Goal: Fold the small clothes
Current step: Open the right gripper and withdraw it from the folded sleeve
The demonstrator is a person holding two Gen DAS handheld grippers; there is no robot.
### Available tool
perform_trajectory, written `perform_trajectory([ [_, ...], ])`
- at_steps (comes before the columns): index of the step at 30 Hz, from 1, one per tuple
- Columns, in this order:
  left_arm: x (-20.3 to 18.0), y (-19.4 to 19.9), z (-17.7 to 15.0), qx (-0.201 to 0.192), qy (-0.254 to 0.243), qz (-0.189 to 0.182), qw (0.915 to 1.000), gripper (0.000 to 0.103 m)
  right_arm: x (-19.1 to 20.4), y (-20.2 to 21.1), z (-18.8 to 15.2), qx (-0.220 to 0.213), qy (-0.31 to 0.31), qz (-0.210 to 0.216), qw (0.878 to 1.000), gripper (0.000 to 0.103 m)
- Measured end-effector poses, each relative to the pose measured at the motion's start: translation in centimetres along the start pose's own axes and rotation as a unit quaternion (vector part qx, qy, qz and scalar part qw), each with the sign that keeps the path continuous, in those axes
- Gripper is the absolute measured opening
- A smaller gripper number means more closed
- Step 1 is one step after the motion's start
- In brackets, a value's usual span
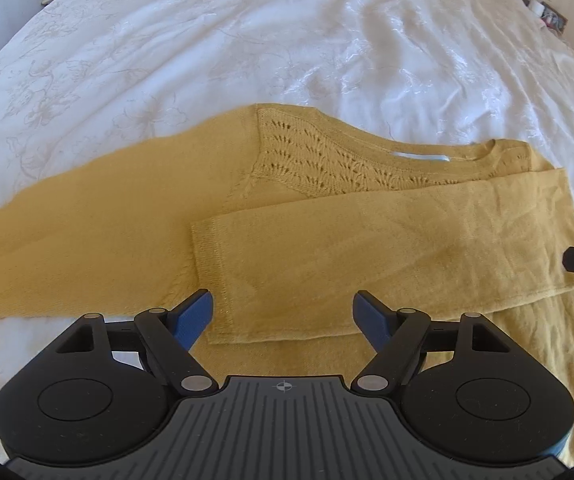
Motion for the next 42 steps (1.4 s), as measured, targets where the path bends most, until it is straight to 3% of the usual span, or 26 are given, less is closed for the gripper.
perform_trajectory([
  [7, -1.6, -0.3, 1.3, -0.001, -0.021, 0.013, 0.9997, 0.076, 1.0, -3.1, 2.2, 0.002, 0.039, 0.013, 0.999, 0.071],
  [12, -1.8, -1.2, 1.6, 0.003, -0.018, 0.017, 0.9997, 0.076, -4.8, -5.1, 1.6, 0.019, -0.003, -0.082, 0.996, 0.067],
  [14, -1.8, -1.7, 1.6, 0.006, -0.016, 0.018, 0.9997, 0.076, -6.6, -4.4, 1.1, 0.008, -0.023, -0.077, 0.997, 0.062],
  [16, -1.9, -2.6, 1.6, 0.013, -0.015, 0.021, 0.9996, 0.076, -7.5, -3.8, 0.7, 0.010, -0.022, -0.108, 0.994, 0.062],
  [18, -1.9, -3.8, 1.4, 0.027, -0.018, 0.021, 0.9993, 0.076, -7.8, -3.0, 0.7, 0.003, -0.025, -0.100, 0.995, 0.063],
  [22, -1.7, -5.4, 1.3, 0.033, -0.019, 0.023, 0.9990, 0.080, -8.6, -0.5, 2.3, -0.051, -0.042, -0.082, 0.994, 0.068],
  [29, -1.3, -5.9, 1.3, 0.016, -0.012, 0.018, 0.9996, 0.090, -10.6, -1.4, 6.8, -0.047, -0.039, -0.080, 0.995, 0.068],
  [30, -1.2, -5.8, 1.3, 0.013, -0.010, 0.015, 0.9998, 0.090, -10.5, -2.0, 7.3, -0.039, -0.040, -0.077, 0.995, 0.066],
  [31, -1.2, -5.8, 1.3, 0.011, -0.009, 0.012, 0.9998, 0.091, -10.5, -2.5, 7.5, -0.031, -0.041, -0.076, 0.996, 0.051],
  [32, -1.1, -5.8, 1.1, 0.008, -0.009, 0.006, 0.9999, 0.092, -10.6, -2.9, 7.6, -0.022, -0.040, -0.079, 0.996, 0.015],
  [33, -1.0, -5.7, 1.0, 0.007, -0.009, 0.001, 0.9999, 0.093, -10.6, -3.1, 7.6, -0.015, -0.037, -0.087, 0.995, 0.010],
  [37, -0.9, -5.7, 0.9, 0.012, -0.015, -0.014, 0.9997, 0.098, -11.1, -3.4, 7.1, -0.001, -0.027, -0.124, 0.992, 0.010],
  [40, -1.0, -5.9, 1.0, 0.023, -0.022, -0.010, 0.9994, 0.103, -12.0, -4.0, 7.0, 0.003, -0.058, -0.114, 0.992, 0.009],
  [42, -1.2, -6.0, 1.2, 0.030, -0.021, -0.005, 0.9993, 0.103, -12.1, -3.5, 7.0, -0.008, -0.067, -0.107, 0.992, 0.017],
])
Point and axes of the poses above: each gripper's, at about its wrist camera, not at the fingertips, and y roughly against the way its jaws point, x to its left, z to its top, the point moved 8 cm from there along -y, roughly the way its jaws point, and after that the axes turned 15 degrees about x, right-handed, at the moved point
